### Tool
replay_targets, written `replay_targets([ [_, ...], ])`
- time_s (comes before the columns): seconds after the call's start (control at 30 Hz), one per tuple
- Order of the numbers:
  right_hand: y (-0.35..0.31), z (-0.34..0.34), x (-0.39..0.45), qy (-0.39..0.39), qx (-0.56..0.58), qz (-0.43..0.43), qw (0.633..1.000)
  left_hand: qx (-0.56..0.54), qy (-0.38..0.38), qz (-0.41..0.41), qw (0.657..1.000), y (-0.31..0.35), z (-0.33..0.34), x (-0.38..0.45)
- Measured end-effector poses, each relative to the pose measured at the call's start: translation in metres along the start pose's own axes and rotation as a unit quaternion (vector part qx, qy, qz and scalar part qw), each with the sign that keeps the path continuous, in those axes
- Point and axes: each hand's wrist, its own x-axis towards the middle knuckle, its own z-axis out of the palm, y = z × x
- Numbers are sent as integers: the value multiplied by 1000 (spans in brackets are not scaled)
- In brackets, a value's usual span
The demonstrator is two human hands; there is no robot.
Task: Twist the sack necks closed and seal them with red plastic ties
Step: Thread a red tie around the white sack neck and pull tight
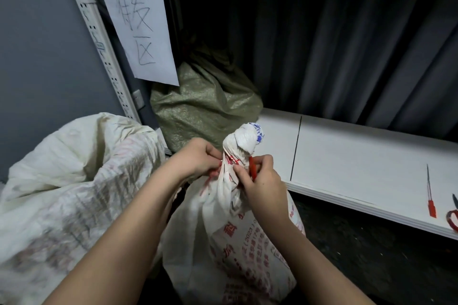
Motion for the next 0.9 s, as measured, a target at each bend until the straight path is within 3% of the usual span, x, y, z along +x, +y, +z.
replay_targets([
  [0.3, 1, -1, 0, 15, -8, -49, 999, -171, 22, -75, 982, 6, 14, -5],
  [0.67, 8, -22, 21, 97, -69, -136, 984, -93, 46, -40, 994, 3, 27, -6],
  [0.83, 16, -16, 21, 149, -46, -177, 972, -140, 26, -96, 985, 0, 25, -9],
  [0.9, 18, -14, 19, 165, -44, -173, 970, -111, 20, -117, 987, -3, 23, -9],
])
